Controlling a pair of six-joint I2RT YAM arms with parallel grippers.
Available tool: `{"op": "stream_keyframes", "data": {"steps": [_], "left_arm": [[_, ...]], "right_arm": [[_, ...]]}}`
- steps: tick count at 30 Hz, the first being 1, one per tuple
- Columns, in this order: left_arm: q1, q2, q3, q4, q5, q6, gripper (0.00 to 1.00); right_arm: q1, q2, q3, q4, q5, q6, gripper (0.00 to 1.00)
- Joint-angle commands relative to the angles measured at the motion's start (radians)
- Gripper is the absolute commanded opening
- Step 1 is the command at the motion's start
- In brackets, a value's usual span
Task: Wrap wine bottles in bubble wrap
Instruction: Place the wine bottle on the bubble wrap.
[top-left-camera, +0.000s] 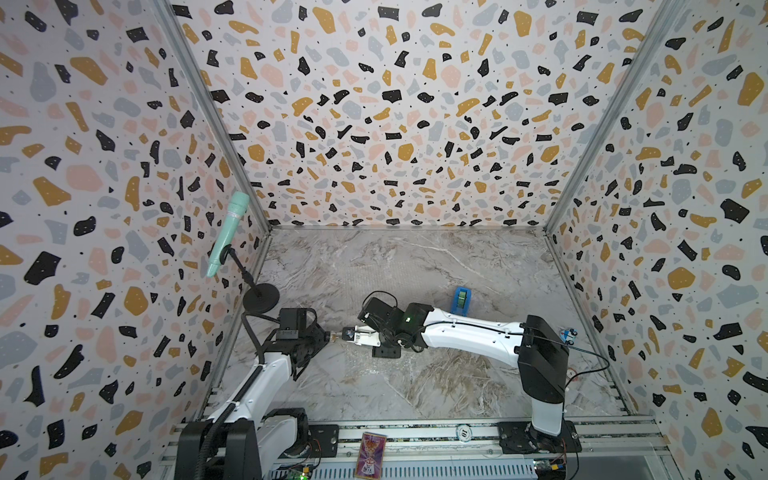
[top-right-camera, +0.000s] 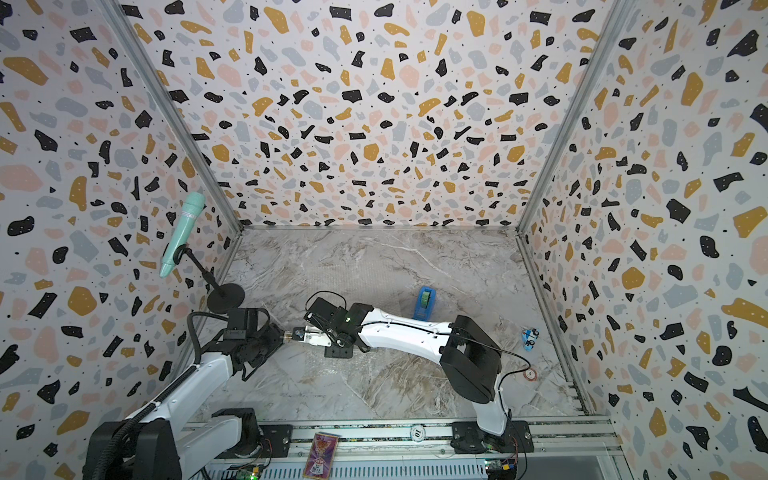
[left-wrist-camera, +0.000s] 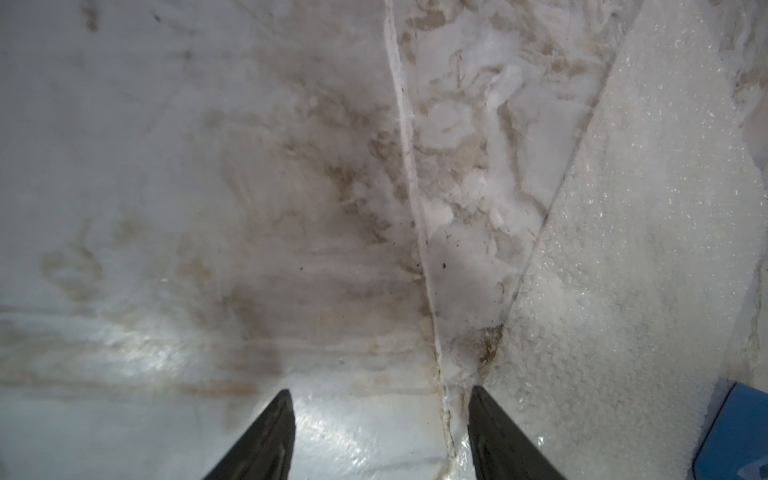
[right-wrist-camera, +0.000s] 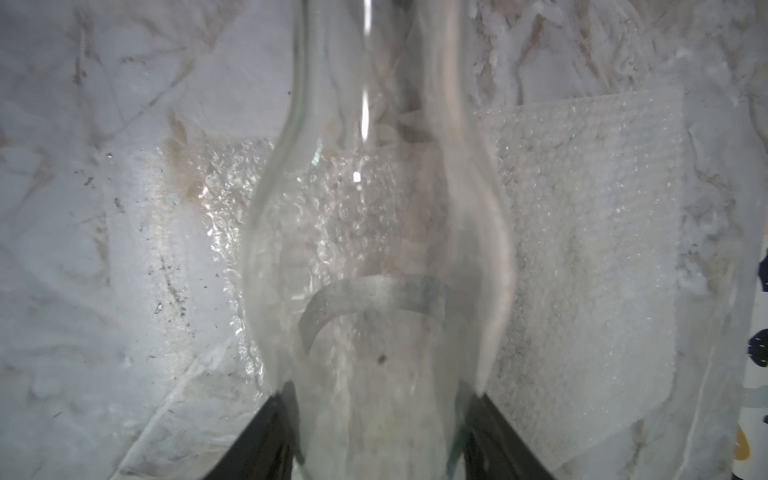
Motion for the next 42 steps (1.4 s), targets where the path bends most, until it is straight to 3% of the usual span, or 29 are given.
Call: {"op": "stream_keyframes", "data": {"steps": [1, 8, 27, 30, 39, 42], "left_arm": [[0.016, 0.018, 0.011, 0.033, 0.033, 0.046, 0.67], [0.024, 0.08, 0.039, 0.055, 0.056, 0.076, 0.67], [0.044, 0.111, 0.065, 0.036, 0.026, 0.125, 0.68], [0.044, 0.106, 0.063, 0.032, 0.022, 0.128, 0.69], [0.044, 0.095, 0.082, 0.011, 0.016, 0.154, 0.7], [0.044, 0.085, 0.109, -0.003, 0.017, 0.186, 0.71]], "right_arm": [[0.009, -0.014, 0.085, -0.083, 0.11, -0.061, 0.3], [-0.009, 0.003, 0.11, -0.142, 0.147, -0.12, 0.3], [-0.069, 0.126, 0.141, -0.218, 0.083, -0.232, 0.33], [-0.068, 0.14, 0.116, -0.21, 0.091, -0.241, 0.39], [-0.058, 0.163, 0.16, -0.207, 0.089, -0.182, 0.83], [-0.055, 0.139, 0.17, -0.194, 0.086, -0.171, 0.89]]}}
